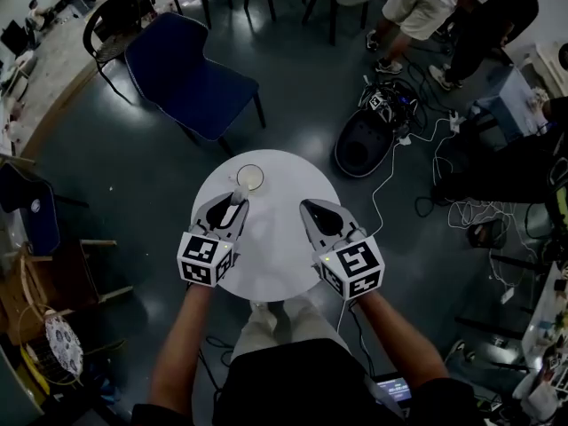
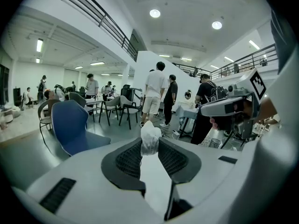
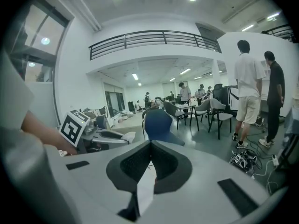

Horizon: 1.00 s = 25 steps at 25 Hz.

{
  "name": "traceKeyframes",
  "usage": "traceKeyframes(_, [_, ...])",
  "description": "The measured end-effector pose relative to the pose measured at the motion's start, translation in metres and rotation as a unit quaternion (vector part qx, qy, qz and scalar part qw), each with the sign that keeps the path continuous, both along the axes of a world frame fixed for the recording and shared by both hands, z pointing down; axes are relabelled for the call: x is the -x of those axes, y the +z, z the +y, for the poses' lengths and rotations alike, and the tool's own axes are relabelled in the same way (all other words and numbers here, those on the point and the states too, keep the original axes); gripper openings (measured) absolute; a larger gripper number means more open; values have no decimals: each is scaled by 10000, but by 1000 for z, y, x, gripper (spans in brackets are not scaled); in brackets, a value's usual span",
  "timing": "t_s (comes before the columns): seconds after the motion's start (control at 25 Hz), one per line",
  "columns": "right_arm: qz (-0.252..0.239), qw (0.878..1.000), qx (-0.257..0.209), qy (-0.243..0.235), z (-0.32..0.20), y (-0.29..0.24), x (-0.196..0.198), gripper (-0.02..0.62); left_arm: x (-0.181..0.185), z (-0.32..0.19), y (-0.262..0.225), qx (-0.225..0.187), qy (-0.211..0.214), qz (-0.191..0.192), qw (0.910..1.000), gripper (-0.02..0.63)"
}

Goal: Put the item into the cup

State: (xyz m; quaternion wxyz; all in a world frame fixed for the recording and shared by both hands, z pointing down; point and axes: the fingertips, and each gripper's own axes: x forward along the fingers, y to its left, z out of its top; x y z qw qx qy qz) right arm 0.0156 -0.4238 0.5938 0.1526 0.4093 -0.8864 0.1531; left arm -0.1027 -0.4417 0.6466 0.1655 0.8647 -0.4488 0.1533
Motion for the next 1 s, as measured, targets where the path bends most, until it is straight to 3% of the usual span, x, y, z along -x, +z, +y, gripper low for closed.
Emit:
traceKeyframes(0.76, [301,9984,479,-48,-20,67,-27,17,-1,-77,105,465,446,-1394,9881,117])
traceKeyframes(1.0, [320,9980,548,-48,-27,78,-34,17,-3,-90,120,475,369,-1436,9878,118])
